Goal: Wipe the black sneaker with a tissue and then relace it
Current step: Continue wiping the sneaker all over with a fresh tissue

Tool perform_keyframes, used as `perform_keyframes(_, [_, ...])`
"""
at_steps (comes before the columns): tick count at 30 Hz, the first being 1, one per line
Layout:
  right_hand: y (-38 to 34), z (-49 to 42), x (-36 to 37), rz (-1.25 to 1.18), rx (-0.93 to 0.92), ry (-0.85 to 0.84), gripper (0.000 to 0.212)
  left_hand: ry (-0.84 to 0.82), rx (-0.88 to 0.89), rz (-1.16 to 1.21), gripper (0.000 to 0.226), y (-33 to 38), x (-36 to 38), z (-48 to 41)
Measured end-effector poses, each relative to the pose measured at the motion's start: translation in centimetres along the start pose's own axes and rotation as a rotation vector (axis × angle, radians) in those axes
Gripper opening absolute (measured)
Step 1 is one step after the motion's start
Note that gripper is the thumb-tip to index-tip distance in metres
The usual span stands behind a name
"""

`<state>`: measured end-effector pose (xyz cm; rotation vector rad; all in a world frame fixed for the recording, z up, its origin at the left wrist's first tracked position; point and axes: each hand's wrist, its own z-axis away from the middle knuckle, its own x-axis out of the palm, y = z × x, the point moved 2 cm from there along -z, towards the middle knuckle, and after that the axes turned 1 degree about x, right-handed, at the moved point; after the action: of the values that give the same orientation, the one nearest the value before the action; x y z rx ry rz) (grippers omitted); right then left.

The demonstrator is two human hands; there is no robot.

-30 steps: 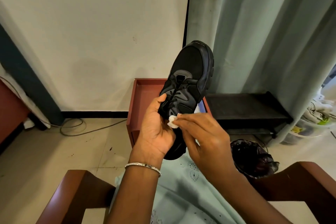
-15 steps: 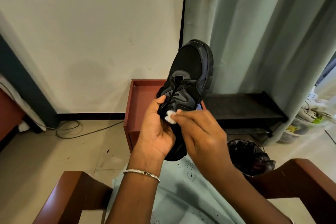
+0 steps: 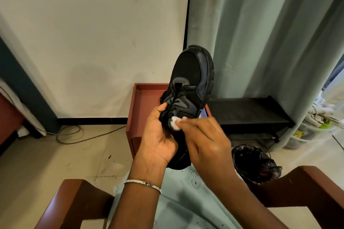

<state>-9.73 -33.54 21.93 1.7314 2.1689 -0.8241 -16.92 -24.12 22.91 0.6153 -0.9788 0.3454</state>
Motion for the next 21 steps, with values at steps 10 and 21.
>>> perform_keyframes(10, [-0.5,1.2,0.0,-0.052,0.063,-0.015,0.024,0.049,0.008,-0.007,0.034,0.6,-0.3,-0.2])
perform_keyframes(21, [0.9,-0.7,-0.3,-0.01,0.031,0.035,0.019,0.058,-0.016,0.045,0.036,0.7,-0.5,-0.2])
